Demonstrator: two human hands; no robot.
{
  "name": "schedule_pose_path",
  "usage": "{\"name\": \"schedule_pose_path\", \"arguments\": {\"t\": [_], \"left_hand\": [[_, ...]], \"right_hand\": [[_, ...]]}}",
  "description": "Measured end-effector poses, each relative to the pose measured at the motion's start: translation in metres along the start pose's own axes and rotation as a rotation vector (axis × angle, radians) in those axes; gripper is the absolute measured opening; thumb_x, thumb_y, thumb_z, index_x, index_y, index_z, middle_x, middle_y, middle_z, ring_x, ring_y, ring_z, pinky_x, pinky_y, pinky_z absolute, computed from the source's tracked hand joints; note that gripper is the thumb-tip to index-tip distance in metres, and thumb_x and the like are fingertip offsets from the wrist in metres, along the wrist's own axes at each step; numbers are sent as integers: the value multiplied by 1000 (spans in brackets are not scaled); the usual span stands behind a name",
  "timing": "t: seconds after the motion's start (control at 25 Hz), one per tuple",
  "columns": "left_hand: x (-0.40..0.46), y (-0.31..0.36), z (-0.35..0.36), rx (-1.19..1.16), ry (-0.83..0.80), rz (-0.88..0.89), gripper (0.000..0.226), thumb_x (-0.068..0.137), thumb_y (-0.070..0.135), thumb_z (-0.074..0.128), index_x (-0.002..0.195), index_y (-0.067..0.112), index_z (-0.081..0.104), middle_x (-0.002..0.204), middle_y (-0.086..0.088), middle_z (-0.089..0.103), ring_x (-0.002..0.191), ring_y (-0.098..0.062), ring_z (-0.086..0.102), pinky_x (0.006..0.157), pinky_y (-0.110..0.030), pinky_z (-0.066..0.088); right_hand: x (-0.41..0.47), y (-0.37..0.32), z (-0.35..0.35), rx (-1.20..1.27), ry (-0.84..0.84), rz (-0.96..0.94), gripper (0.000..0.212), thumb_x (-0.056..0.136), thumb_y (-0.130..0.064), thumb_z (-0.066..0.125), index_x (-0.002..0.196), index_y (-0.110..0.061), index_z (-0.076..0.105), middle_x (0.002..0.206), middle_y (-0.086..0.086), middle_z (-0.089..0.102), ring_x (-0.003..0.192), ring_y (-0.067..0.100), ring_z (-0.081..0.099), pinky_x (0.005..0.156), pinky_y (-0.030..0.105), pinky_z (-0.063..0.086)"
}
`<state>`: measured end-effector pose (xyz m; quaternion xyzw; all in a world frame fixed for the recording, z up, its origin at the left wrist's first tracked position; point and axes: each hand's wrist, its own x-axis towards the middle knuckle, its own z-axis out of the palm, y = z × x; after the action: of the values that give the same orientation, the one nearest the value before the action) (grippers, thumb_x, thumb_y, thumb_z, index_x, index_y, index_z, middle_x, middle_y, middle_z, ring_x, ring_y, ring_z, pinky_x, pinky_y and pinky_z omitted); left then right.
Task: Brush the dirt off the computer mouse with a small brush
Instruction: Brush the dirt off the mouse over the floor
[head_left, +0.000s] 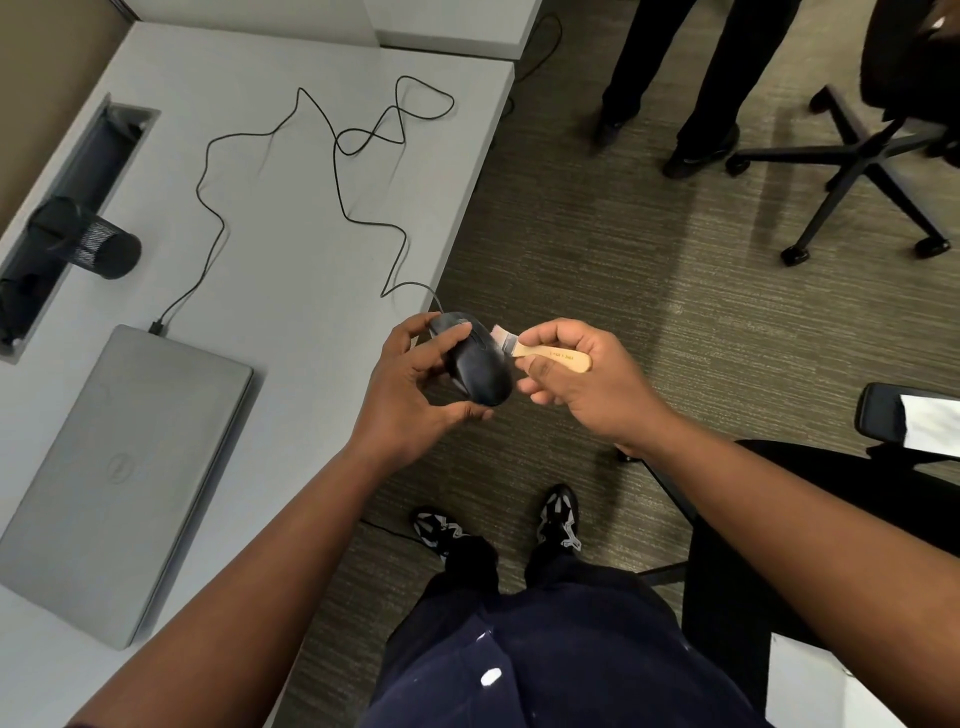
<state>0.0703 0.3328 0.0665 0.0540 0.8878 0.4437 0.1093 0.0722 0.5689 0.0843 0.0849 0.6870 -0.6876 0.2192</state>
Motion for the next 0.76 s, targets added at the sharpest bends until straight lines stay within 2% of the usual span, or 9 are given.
{"name": "schedule_pose_path", "arguments": {"t": [0.08,0.16,0.24,0.32,0.44,0.48,0.6,0.64,0.76], "left_hand": [[1,0,-2,19,14,-18,96,60,25,102,139,50,53,152,14,35,140,-16,50,107,-24,54],[2,0,-5,33,27,-42,97,59,25,102,141,46,55,154,11,35,139,-15,51,106,-23,54],[5,1,-8,38,39,-78,98,59,24,102,145,38,58,156,8,36,133,-13,54,102,-16,53],[8,4,-9,38,47,-114,99,58,22,102,147,31,60,155,6,38,124,-9,59,98,-12,54],[10,6,-10,18,54,-160,100,57,20,103,147,27,61,153,5,41,122,-12,63,95,-13,55],[11,6,-10,4,54,-175,100,56,20,104,147,27,61,152,5,42,121,-14,64,95,-16,56],[13,7,-10,-50,54,-204,99,54,18,104,143,26,64,149,5,46,119,-13,67,93,-17,58],[13,8,-10,-63,52,-206,98,54,17,104,143,26,64,148,5,46,118,-13,67,93,-17,58],[13,7,-10,-60,43,-210,96,56,15,104,143,25,63,148,3,47,122,-18,67,99,-32,61]], "right_hand": [[-2,-3,-4,-28,73,-70,12,99,-15,69,104,-26,73,100,10,78,84,18,76,71,32,61],[-5,-10,-12,-1,123,-148,17,99,-9,65,102,-23,72,95,12,79,77,16,73,64,26,56],[-10,-18,-20,52,64,-201,21,95,-1,62,104,-19,70,87,12,78,70,16,69,60,25,53],[-13,-22,-24,39,-45,-223,21,90,-1,63,104,-15,69,86,16,78,70,23,68,59,33,53],[-14,-22,-23,-80,-181,-237,17,90,1,70,103,-10,74,91,20,76,75,39,69,67,54,56],[-13,-22,-22,-124,-215,-246,17,91,-1,72,104,-12,77,91,19,76,75,41,68,67,52,56],[-12,-20,-18,-252,-268,-259,18,93,-8,73,106,-20,80,86,12,76,68,25,63,62,36,49],[-11,-19,-18,-288,-263,-252,18,94,-10,73,104,-23,80,84,11,75,66,21,60,60,35,47],[-11,-19,-21,-383,-247,-246,20,94,-11,70,100,-27,80,73,6,72,56,13,53,54,33,43]]}}
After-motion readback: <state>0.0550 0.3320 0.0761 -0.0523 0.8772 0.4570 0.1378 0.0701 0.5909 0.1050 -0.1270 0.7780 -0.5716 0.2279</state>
